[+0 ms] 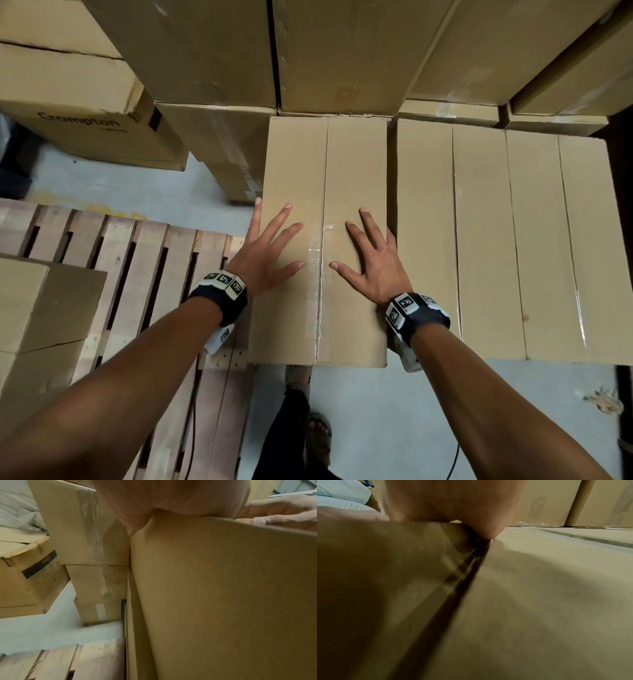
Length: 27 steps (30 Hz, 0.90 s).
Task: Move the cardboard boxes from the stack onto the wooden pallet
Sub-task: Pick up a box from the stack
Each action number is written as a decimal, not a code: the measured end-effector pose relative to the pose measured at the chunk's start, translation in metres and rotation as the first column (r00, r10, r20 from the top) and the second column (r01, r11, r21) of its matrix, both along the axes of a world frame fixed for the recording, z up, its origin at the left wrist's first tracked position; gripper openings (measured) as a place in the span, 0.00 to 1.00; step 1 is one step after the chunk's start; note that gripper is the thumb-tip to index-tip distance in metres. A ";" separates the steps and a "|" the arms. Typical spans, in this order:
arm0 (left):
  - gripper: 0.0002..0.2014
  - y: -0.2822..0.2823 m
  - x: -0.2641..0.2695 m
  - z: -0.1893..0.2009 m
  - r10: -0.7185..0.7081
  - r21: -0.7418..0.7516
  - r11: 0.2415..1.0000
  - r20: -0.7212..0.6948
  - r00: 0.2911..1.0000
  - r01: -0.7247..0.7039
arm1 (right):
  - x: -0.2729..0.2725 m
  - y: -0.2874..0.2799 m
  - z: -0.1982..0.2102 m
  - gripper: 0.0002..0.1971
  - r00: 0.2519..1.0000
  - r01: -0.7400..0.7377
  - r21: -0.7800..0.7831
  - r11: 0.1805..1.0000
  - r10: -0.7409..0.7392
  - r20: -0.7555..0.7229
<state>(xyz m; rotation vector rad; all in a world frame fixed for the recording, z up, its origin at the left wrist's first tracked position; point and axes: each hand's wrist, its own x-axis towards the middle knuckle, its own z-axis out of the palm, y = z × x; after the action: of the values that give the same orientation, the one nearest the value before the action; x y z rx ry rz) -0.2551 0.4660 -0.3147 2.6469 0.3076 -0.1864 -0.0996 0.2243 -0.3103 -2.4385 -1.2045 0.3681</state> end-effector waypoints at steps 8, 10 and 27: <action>0.41 0.000 0.004 0.001 0.036 -0.040 0.999 0.021 0.999 -0.035 | 0.004 -0.001 -0.009 0.46 1.000 0.003 0.022 1.000 -0.003 -0.022; 0.41 -0.001 0.004 -0.003 0.029 -0.034 0.999 0.048 0.998 -0.028 | 0.005 -0.002 -0.012 0.47 1.000 0.012 0.012 1.000 -0.011 -0.025; 0.38 -0.029 -0.029 0.001 0.213 -0.136 0.972 0.157 0.964 -0.192 | -0.024 -0.016 0.015 0.42 0.999 0.020 0.119 0.993 -0.015 -0.045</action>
<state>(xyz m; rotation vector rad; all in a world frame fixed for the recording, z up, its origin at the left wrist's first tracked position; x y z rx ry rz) -0.2836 0.4370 -0.3135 2.4725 0.4910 0.0861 -0.1233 0.2086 -0.2951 -2.3257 -1.1519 0.3333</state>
